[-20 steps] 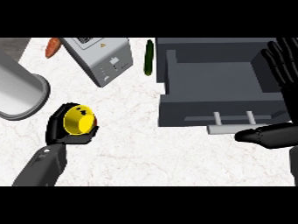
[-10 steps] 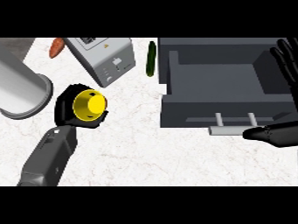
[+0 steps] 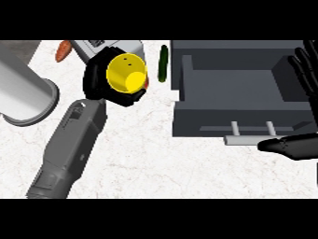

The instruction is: Pick up the cup, place it into the drawer and close the drawer

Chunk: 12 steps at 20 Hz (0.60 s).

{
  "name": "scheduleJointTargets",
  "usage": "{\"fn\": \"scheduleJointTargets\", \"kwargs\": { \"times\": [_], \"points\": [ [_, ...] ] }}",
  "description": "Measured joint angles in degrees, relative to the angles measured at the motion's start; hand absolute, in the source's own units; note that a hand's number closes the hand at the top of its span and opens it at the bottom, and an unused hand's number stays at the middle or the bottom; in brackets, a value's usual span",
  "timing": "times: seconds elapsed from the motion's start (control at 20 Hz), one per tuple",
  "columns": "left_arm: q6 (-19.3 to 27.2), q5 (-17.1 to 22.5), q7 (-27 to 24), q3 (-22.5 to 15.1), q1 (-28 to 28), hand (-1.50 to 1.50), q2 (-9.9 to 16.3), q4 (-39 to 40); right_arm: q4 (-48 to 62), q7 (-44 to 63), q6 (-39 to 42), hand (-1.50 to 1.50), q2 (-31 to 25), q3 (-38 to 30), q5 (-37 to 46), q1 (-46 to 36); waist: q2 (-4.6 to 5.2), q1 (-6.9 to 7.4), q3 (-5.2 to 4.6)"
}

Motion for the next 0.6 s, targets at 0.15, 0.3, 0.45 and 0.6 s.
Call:
{"fn": "scheduleJointTargets", "kwargs": {
  "times": [0.15,0.3,0.45,0.6],
  "points": [
    [3.2,0.7,6.9,-2.9,-3.0,1.50,-1.1,-4.7,1.2,-1.9,-0.5,-1.50,0.8,0.4,1.2,0.1,0.01,0.04,-0.01],
    [6.7,1.2,13.6,-4.9,-7.1,1.50,-1.6,-7.9,2.0,-2.4,-0.6,-1.50,0.8,0.5,1.8,-0.2,0.11,-0.23,-0.01],
    [11.7,2.4,17.8,-8.2,-11.6,1.50,-2.0,-7.6,2.3,-2.4,-0.7,-1.50,0.8,0.4,2.0,-0.5,0.25,-0.80,-0.03],
    [16.1,3.3,22.3,-9.9,-17.8,1.50,-2.1,-4.3,2.0,-1.5,-1.1,-1.50,1.1,0.8,1.9,-1.6,0.44,-1.46,-0.02]
  ]
}}
